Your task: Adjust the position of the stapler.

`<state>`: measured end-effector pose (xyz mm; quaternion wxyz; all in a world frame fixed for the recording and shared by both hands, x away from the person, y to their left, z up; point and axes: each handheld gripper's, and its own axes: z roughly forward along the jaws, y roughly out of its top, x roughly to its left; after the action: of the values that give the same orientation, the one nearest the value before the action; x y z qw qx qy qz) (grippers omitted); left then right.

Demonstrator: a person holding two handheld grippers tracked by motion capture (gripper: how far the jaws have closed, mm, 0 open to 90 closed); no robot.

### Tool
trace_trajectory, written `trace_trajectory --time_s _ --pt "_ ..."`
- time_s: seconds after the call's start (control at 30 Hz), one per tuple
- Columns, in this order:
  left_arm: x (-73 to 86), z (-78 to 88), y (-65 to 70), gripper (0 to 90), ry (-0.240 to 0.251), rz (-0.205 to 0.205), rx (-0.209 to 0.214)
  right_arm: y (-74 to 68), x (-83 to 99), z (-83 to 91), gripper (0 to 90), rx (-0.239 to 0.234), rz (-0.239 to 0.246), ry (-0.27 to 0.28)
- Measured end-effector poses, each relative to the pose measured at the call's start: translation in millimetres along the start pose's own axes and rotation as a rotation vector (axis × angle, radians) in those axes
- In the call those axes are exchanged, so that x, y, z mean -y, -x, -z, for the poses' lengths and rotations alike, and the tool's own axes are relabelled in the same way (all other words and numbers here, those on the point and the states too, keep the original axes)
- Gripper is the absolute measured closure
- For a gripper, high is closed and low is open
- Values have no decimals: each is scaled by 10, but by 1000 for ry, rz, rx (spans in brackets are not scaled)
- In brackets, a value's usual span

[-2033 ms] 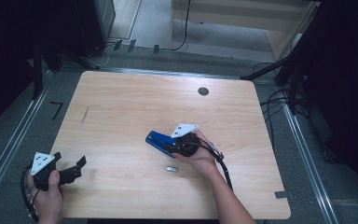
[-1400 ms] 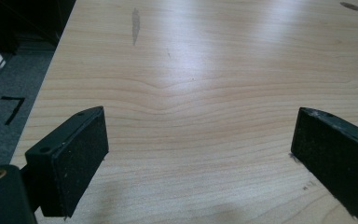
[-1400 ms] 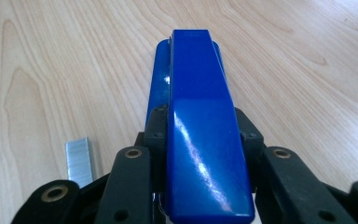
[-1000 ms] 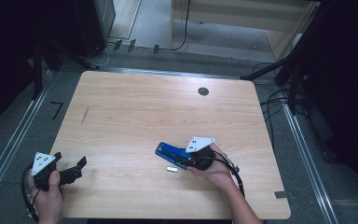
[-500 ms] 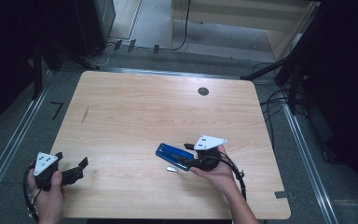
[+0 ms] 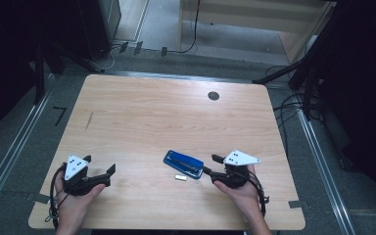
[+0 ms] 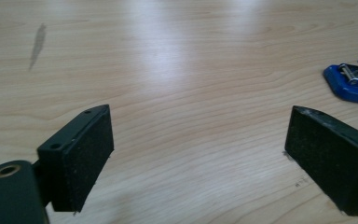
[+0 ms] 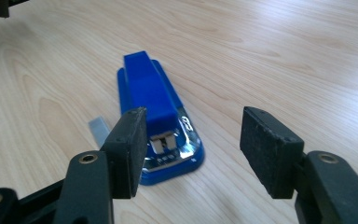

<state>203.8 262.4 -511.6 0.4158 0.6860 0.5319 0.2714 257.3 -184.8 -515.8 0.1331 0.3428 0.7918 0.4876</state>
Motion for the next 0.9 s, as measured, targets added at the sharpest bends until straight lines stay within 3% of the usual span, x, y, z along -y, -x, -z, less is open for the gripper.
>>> trace_trajectory --time_s 0.1,0.23,0.37,0.4,0.57,0.67,0.9 --pt "-32 -61 112 152 -1 -11 10 20 34 22 433 12 -13 7" --pt "-57 -144 267 226 -2 -35 56 17 94 52 449 34 -34 5" --pt "-63 -232 406 389 -3 -46 99 -8 157 63 476 37 -38 -6" --pt "-61 -287 475 426 -9 -51 127 -15 183 72 497 40 -52 -11" --pt "-67 -411 636 568 -23 -62 157 -26 235 88 533 36 -59 -19" --pt "-85 -508 792 640 -33 -98 192 -18 273 80 560 26 -76 -16" --pt "-125 -637 974 802 -52 -119 252 -31 286 49 577 15 -97 -11"
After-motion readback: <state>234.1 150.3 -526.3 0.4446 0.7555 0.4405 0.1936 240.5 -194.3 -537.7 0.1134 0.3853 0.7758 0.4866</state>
